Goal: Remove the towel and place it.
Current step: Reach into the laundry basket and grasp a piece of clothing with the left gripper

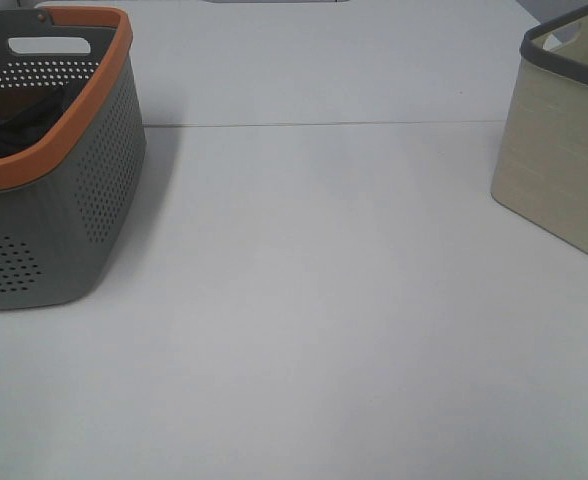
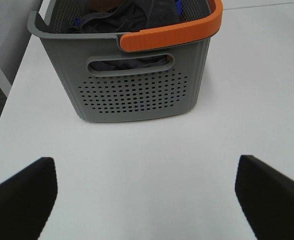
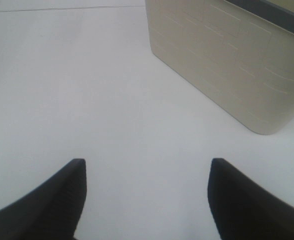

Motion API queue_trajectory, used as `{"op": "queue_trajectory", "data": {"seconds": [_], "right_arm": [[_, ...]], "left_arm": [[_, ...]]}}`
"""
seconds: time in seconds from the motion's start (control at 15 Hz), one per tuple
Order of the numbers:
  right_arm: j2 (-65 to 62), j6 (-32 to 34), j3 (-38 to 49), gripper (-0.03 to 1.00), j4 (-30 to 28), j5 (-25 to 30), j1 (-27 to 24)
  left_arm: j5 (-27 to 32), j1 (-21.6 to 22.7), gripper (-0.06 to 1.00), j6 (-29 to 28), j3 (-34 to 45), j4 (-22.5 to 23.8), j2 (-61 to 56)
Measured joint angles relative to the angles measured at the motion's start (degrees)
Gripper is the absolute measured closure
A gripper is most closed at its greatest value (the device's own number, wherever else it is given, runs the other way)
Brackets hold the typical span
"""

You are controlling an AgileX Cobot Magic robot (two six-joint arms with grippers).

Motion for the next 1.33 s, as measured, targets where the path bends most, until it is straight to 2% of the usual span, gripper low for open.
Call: {"op": "queue_trajectory", "data": {"seconds": [0.47, 0.73, 1.07, 1.13, 1.33], "right_arm": [[0.0, 0.0, 0.0, 0.35, 0.0, 0.0, 0.0], [0.0, 0.0, 0.0, 0.35, 0.0, 0.0, 0.0], [0.0, 0.0, 0.0, 0.35, 0.0, 0.0, 0.0], [0.0, 0.0, 0.0, 0.35, 0.0, 0.0, 0.0], [0.0, 0.0, 0.0, 0.35, 0.0, 0.0, 0.0]], "left_arm": [[0.0, 0.0, 0.04, 0.0, 0.0, 0.0, 0.0], [0.5, 0.0, 0.04, 0.0, -0.4, 0.0, 4.4], [7.4, 0.0, 0.04, 0.7, -13.7, 0.0, 18.6], [9.9, 0.0, 0.04, 3.9, -22.1, 0.0, 27.0], [9.9, 0.0, 0.04, 8.9, -31.7, -0.7, 38.8]]}}
